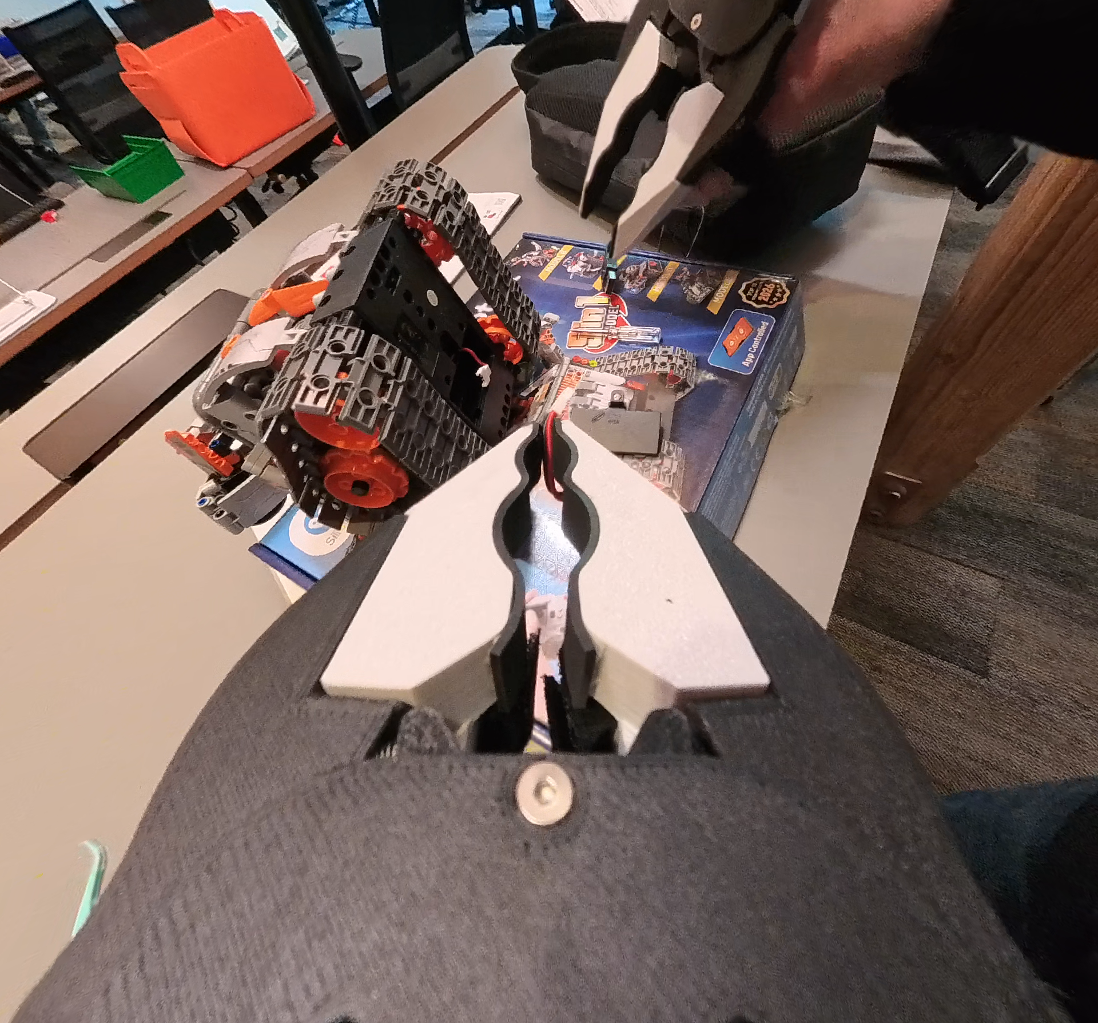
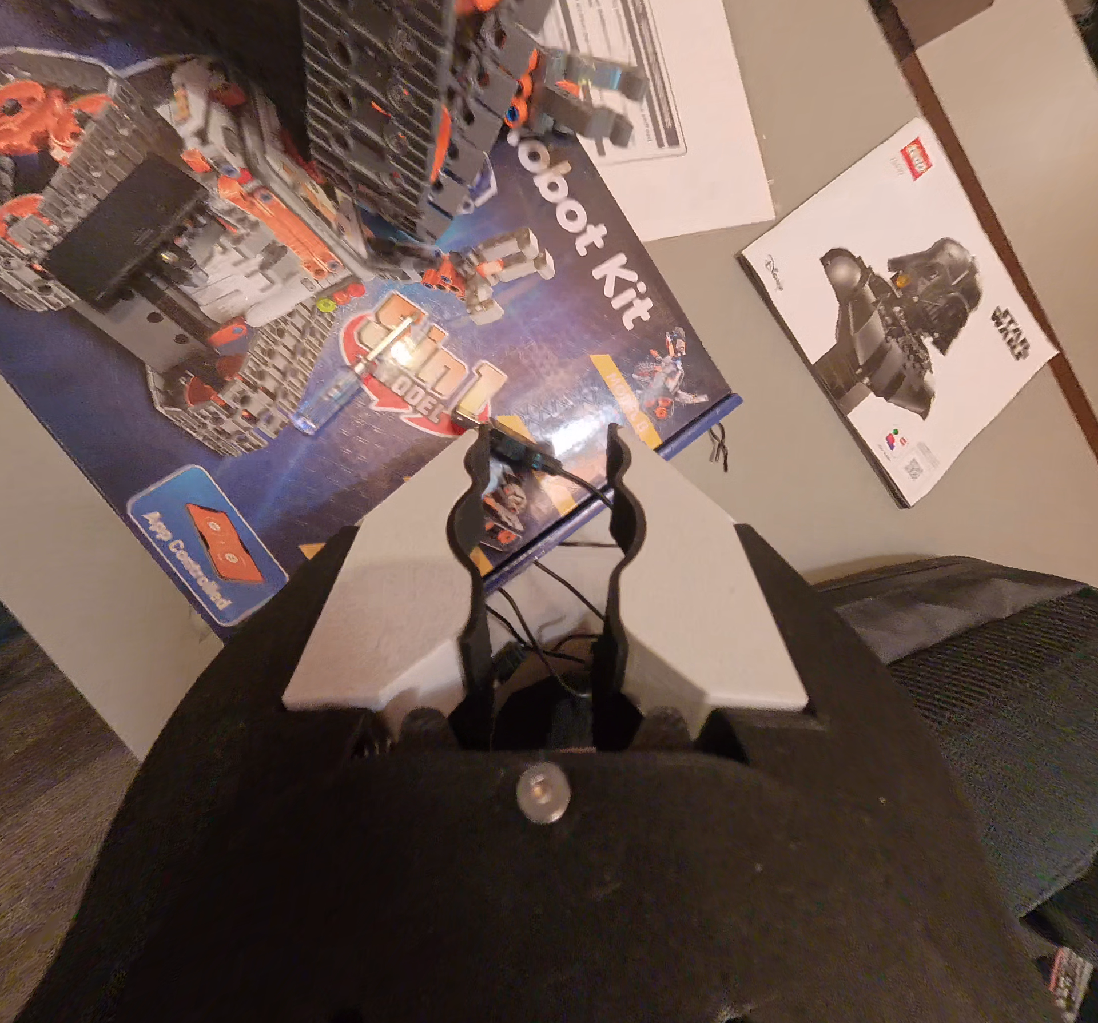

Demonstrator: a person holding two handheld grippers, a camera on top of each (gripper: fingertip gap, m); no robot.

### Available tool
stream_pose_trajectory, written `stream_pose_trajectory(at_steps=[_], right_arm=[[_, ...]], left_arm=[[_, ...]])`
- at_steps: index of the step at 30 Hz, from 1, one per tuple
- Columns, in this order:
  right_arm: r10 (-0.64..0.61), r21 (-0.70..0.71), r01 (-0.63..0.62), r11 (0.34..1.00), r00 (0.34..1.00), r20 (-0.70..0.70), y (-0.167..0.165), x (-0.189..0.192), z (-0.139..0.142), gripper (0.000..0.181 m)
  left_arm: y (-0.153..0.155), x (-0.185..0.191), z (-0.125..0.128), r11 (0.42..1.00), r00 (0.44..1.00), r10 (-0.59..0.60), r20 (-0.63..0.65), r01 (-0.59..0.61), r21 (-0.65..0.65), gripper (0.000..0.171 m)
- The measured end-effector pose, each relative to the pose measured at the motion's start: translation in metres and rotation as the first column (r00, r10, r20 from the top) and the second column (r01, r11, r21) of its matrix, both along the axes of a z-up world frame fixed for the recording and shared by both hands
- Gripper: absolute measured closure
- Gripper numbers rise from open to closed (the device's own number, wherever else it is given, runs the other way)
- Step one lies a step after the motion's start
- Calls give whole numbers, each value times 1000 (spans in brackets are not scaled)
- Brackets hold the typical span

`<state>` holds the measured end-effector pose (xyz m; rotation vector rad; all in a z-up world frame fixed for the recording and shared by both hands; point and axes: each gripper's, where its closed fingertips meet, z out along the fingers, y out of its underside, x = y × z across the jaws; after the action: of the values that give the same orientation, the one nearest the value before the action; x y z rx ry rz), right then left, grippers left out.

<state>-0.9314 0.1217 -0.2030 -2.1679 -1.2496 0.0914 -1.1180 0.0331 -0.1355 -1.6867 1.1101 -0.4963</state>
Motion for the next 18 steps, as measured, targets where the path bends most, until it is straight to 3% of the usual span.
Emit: stream_pose_trajectory(at_steps=[4,6,8,10,18], right_arm=[[171,-76,-166,983,983,67,-8,-7,-12,143],[203,-127,-188,974,972,120,-8,-6,-26,148],[229,-126,-214,969,966,120,-6,-10,-26,171],[222,-150,-201,968,965,141,-6,-7,-26,173],[139,-5,-140,990,984,-114,-10,-18,59,177]], left_arm=[[-4,-7,2,1000,1000,10,7,-10,1,171],[-6,-11,3,1000,1000,14,9,-14,3,171],[-8,-15,5,1000,1000,22,12,-22,11,171],[-10,-22,7,999,999,33,13,-33,16,171],[-12,-59,12,995,995,93,26,-93,18,171]])
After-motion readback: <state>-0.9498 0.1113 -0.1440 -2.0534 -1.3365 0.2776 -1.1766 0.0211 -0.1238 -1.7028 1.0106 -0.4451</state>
